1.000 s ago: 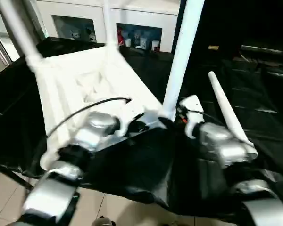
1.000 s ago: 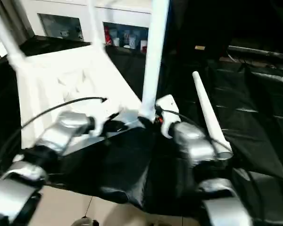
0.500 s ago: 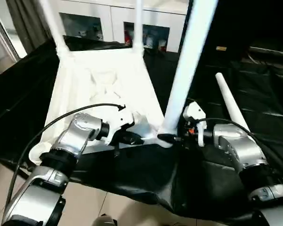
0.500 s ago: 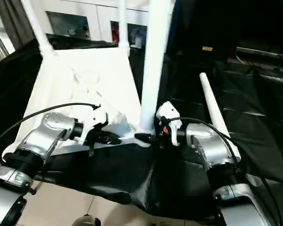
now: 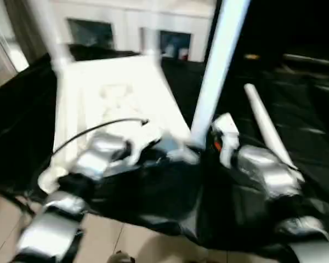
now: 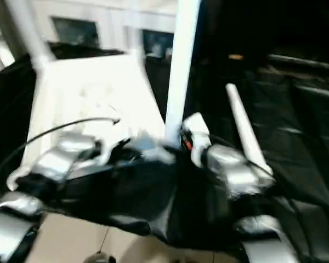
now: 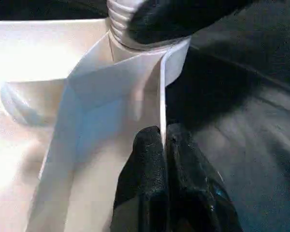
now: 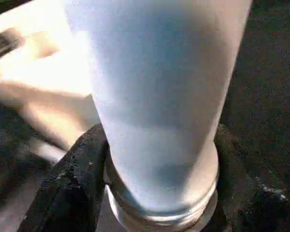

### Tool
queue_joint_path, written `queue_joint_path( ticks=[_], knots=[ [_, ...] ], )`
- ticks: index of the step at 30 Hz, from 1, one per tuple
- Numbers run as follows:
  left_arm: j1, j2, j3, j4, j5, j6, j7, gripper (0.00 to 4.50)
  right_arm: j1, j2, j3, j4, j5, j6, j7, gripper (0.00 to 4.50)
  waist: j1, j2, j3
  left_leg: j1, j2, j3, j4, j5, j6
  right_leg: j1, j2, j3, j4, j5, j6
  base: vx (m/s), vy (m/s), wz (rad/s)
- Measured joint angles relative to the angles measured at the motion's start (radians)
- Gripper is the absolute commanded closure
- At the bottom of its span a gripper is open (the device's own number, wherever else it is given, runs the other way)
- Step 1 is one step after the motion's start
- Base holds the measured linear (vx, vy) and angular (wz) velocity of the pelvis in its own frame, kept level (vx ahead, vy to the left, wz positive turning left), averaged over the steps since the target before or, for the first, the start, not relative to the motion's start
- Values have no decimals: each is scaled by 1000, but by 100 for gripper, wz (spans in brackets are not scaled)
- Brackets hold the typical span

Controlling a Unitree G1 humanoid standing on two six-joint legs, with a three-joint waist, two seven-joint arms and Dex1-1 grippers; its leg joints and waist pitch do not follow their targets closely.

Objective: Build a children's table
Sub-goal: Rotate leg to tighten

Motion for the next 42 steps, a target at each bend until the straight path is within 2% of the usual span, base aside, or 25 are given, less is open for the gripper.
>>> queue_joint_path(
  ticks=[4, 10, 11, 16, 26, 33, 39, 42],
  knots=[
    [-33, -72, 8, 45, 19, 31, 133, 450, -36, 76, -53, 47, -9, 0, -227, 178, 1, 0, 0, 0, 0, 0, -1, 0, 0, 1, 0, 0, -1, 1, 1, 0, 0, 0],
    [-36, -107, 11, 47, 25, 45, 192, 450, -48, 108, -52, 90, -45, -68, -315, 178, 2, 3, -3, -1, -1, 0, 0, 0, 0, 2, -1, 1, -5, 2, -1, 0, 0, 0],
    [-36, -108, 11, 47, 25, 45, 192, 450, -48, 108, -54, 93, -44, -74, -313, 122, 2, 3, -3, -1, -1, 0, 0, 0, 0, 2, -1, 1, -6, 2, -1, 0, 0, 0],
    [-36, -105, 14, 46, 25, 44, 186, 450, -36, 106, -53, 108, -43, -89, -285, 74, 1, 3, -3, -2, -1, 0, -1, 0, 0, 1, -1, 1, -6, 2, -1, 0, 0, 0],
    [6, -6, 12, -18, -3, 6, 1, 450, 3, -57, 39, 41, -40, -96, 112, 74, -1, 3, -2, -4, 0, 0, -4, 0, 0, -2, 1, 0, -6, 2, -1, 0, 0, 0],
    [51, 81, 4, -69, -37, -31, -180, 450, 29, -190, 85, -47, 26, -52, 427, 74, 3, 2, -1, -4, 1, 0, -2, 0, 0, -2, 1, 0, -6, 2, -1, 0, 0, 0],
    [86, 130, -2, -126, -64, -26, -291, 450, 34, -214, 108, -84, 38, -49, 536, 74, 9, 1, -1, -6, 1, 0, -1, 1, 1, -3, 1, -1, -6, 1, -1, 0, 0, 0],
    [88, 130, -7, -133, -65, -24, -301, 450, 39, -212, 114, -89, 39, -41, 543, 74, 13, 1, -1, -7, 1, 1, 0, 2, 4, -3, 0, 0, -7, 1, -1, 0, 0, 0]
  ],
)
